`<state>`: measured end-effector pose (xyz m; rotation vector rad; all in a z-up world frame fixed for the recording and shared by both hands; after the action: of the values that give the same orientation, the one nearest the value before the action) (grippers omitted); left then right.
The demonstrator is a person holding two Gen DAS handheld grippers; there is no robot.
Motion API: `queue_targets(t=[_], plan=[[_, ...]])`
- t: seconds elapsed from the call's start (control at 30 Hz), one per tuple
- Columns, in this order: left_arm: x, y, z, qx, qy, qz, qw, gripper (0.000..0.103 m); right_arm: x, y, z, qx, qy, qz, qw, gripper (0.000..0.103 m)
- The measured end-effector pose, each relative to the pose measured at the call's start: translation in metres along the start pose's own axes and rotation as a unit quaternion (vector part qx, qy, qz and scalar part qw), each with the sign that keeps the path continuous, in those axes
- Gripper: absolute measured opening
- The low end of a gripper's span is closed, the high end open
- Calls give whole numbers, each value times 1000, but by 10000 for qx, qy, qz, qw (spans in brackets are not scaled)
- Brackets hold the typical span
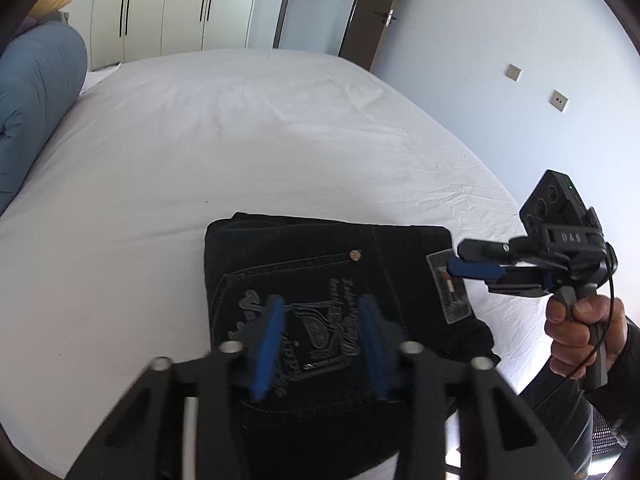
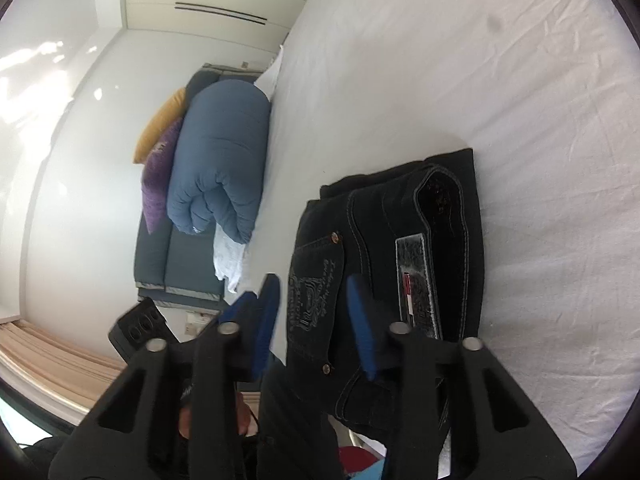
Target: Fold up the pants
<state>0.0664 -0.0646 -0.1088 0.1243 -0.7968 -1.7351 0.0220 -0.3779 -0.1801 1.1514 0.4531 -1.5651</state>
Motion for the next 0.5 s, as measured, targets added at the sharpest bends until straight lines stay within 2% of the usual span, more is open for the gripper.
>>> queue_targets(t=[0.03, 0.17, 0.23, 0.27, 0.3, 0.33, 0.37, 0.5], plan=[[-10, 3, -6, -66, 85, 38, 9999, 0, -1, -2, -8, -76, -73, 12, 9999, 28], [-31, 16, -33, -184, 315, 1, 9993, 0, 0, -9, -31, -203, -146, -8, 9997, 27], [-30, 14, -48, -366, 422, -123, 9984, 0, 8, -9, -37, -223, -410, -22, 9989, 27], [-31, 11, -58, -502, 462, -120, 9976, 0, 17, -10, -40, -275, -655, -8, 9975, 23], [-31, 5, -67, -593, 478, -90, 9971, 0, 27, -12, -42, -324, -764, -66, 9965, 15], [-32, 1, -74, -655, 519, -79, 9965, 0, 37, -15, -42, -322, -722, -185, 9967, 10], [-32, -1, -78, -700, 564, -89, 9959, 0, 45, -18, -41, -301, -701, -275, 9967, 0], [-26, -4, -80, -663, 772, -244, 9945, 0, 45, -37, -40, -398, -804, -196, 9958, 0]])
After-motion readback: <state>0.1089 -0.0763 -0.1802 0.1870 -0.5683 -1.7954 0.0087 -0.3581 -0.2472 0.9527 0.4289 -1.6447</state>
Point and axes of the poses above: each gripper's, at about its wrist camera, not at the fingertips, and z roughly against the way its jaws point, x to its right, y to its top, the point moved 4 cm from there along -z, roughly the way its jaws point, and after that the axes turned 8 degrees about z, right-handed, at the moved point
